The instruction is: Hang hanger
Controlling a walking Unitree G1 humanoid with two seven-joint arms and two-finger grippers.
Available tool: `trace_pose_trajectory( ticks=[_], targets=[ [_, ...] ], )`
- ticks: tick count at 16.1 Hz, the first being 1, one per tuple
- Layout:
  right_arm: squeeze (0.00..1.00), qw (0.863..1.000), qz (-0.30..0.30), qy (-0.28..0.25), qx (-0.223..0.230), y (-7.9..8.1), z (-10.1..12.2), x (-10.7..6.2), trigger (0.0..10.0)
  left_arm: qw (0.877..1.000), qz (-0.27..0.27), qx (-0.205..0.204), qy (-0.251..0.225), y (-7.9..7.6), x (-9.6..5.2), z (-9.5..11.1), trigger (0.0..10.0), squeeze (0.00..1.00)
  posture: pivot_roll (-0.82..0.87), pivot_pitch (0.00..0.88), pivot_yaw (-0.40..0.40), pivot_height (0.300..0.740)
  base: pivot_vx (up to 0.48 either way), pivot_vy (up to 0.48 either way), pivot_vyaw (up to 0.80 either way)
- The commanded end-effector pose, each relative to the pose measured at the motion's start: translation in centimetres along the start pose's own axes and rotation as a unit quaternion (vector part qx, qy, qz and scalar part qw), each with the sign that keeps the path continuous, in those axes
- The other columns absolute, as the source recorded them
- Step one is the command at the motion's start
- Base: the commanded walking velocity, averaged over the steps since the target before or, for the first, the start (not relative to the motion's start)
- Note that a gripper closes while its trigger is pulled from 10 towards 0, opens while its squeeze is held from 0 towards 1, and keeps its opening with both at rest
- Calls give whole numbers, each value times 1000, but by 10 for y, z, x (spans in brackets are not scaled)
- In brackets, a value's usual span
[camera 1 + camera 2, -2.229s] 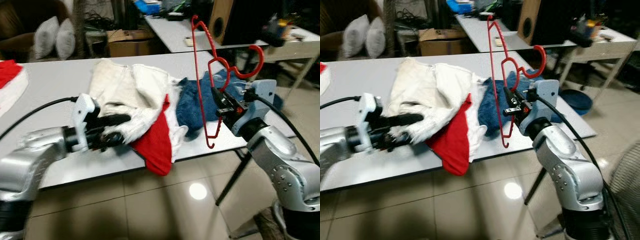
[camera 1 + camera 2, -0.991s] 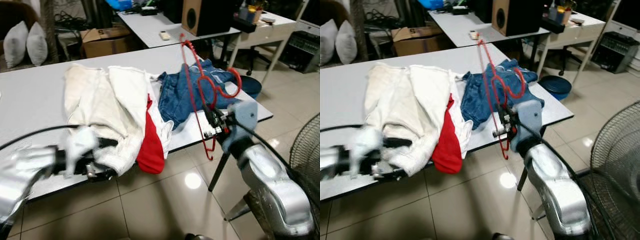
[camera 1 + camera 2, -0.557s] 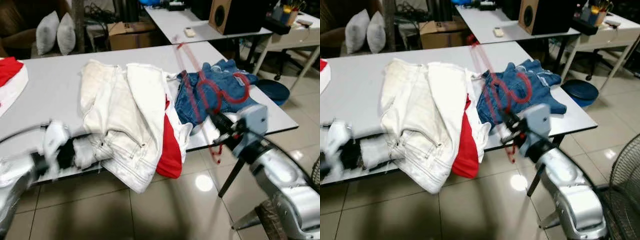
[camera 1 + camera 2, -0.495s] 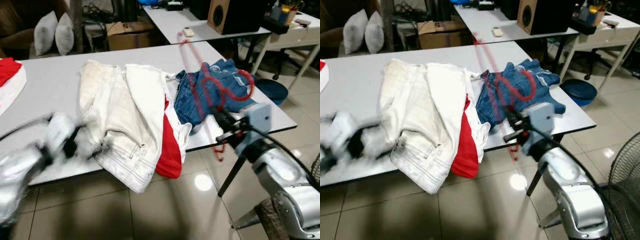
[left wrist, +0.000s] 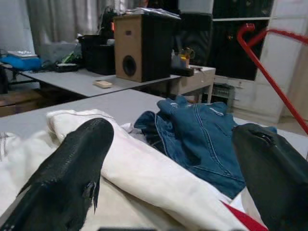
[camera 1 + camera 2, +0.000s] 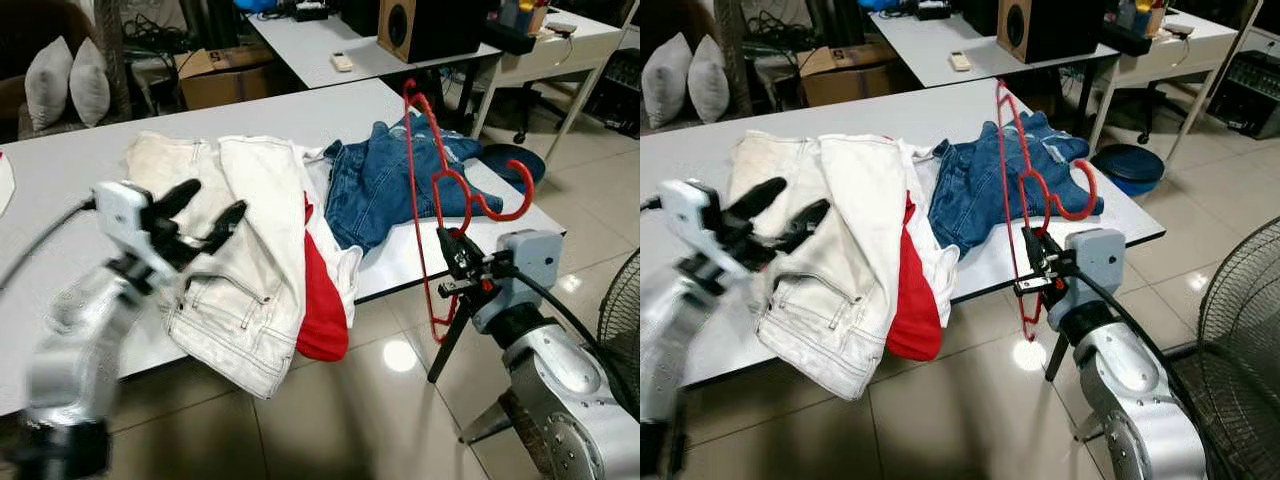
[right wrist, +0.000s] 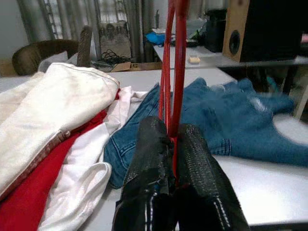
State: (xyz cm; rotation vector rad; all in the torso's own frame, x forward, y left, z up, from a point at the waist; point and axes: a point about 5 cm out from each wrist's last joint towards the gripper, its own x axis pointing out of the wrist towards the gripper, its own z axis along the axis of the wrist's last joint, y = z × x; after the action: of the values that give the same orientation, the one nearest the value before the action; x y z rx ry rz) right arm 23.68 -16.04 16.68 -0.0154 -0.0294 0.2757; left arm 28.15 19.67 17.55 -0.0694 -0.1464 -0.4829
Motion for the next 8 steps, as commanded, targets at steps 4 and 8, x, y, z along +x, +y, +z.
trace_pose_trajectory(
  ticks=[4, 8],
  targets=[
    [0, 997, -59, -33, 38, 3, 11, -24, 10000, 999, 4, -5, 45, -49, 11, -31, 10000, 0, -322, 0, 104, 740, 0, 316, 0],
    [0, 997, -64, -21, 39, 13, 2, -23, 10000, 995, 64, 41, 65, -28, 14, -34, 10000, 0, -306, 0, 118, 740, 0, 468, 0]
  ],
)
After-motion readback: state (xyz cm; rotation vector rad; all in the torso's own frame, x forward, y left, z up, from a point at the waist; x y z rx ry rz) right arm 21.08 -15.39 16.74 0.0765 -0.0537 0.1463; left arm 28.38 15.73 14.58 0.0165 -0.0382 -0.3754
